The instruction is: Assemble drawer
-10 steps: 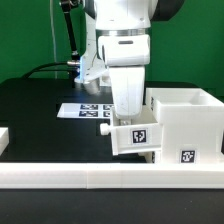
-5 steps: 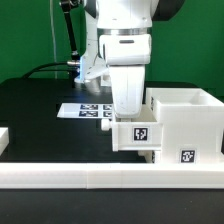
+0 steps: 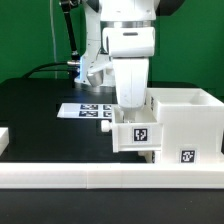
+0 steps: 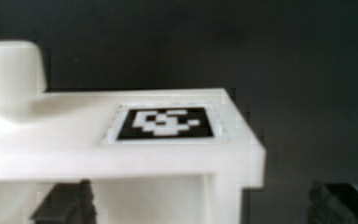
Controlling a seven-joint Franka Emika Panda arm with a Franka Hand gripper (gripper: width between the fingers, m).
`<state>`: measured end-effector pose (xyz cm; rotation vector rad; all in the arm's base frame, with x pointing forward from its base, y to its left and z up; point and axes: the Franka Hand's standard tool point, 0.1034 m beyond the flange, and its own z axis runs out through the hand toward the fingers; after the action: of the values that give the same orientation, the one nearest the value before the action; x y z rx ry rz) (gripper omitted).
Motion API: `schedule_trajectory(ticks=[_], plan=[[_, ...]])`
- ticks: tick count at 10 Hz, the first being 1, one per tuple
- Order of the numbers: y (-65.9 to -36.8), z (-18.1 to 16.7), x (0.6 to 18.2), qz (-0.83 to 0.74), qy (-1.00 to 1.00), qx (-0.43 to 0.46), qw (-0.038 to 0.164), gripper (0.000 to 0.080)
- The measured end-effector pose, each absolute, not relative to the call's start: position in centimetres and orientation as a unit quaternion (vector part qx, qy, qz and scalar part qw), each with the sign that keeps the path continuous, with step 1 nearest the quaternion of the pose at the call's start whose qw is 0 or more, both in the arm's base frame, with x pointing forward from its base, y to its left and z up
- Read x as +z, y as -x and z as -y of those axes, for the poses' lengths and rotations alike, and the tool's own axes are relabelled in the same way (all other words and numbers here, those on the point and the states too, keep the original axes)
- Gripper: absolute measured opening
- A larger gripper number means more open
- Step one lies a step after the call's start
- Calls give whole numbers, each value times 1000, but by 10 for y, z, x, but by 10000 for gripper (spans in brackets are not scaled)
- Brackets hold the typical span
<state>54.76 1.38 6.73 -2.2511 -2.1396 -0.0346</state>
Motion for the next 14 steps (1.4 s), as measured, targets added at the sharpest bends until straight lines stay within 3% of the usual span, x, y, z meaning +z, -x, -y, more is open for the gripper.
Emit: schedule_trajectory(ticks=[1,3,6,8,11,14], plan=[[-547,-9,76,689,725,-5,18,634],[-547,11,93,694,719,4,14,647],[-552,43,101,703,711,3,8,648],[-550,50,93,699,715,5,13,648],[-541,49,59,703,710,11,36,648],[-541,33,56,697,715,11,40,648]])
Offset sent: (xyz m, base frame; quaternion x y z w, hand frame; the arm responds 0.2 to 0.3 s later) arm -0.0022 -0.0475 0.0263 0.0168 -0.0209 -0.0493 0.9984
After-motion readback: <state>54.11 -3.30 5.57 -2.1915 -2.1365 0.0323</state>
